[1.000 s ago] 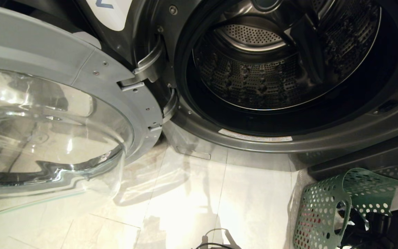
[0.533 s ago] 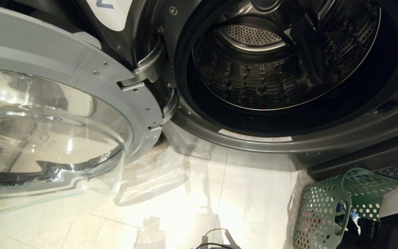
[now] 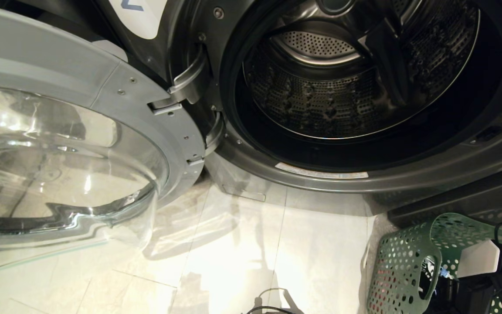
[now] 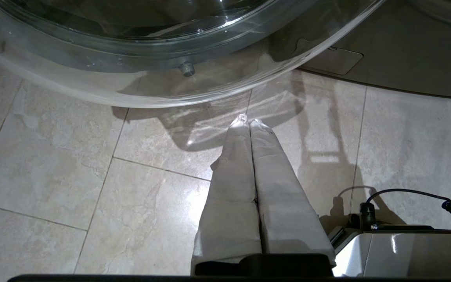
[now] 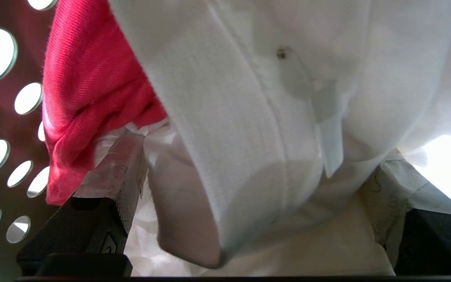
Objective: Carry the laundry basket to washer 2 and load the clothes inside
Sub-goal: Place the clothes into the washing machine
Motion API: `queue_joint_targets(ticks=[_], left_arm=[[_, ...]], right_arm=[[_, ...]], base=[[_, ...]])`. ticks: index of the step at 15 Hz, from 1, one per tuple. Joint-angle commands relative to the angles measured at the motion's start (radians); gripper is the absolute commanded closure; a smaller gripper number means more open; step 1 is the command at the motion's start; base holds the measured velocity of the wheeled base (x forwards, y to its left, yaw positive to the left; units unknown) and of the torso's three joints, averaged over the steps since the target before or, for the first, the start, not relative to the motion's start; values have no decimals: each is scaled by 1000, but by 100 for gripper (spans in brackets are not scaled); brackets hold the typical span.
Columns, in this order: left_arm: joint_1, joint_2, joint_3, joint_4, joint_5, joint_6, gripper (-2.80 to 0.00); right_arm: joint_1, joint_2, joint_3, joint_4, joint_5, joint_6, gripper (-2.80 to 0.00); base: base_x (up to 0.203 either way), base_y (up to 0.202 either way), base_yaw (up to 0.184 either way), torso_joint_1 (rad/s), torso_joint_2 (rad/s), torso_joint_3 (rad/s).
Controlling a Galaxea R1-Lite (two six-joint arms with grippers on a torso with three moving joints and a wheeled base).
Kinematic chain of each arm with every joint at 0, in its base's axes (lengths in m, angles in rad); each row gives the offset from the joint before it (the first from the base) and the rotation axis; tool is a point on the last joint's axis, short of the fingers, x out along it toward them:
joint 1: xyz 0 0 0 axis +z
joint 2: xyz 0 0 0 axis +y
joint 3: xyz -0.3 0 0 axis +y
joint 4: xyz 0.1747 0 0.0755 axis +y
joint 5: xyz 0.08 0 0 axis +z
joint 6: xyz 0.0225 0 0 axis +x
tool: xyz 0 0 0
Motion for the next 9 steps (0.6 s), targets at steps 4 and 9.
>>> queue_joint_targets(ticks=[4, 9], left_arm=[[0, 1, 0, -1, 0, 0, 0], [0, 1, 0, 0, 1, 0, 0]], right_arm=[[7, 11, 1, 6, 5, 26, 0], [8, 11, 7, 0, -38, 28, 0]], base=[[0, 0, 0, 0, 0, 0], [0, 0, 0, 0, 0, 0]])
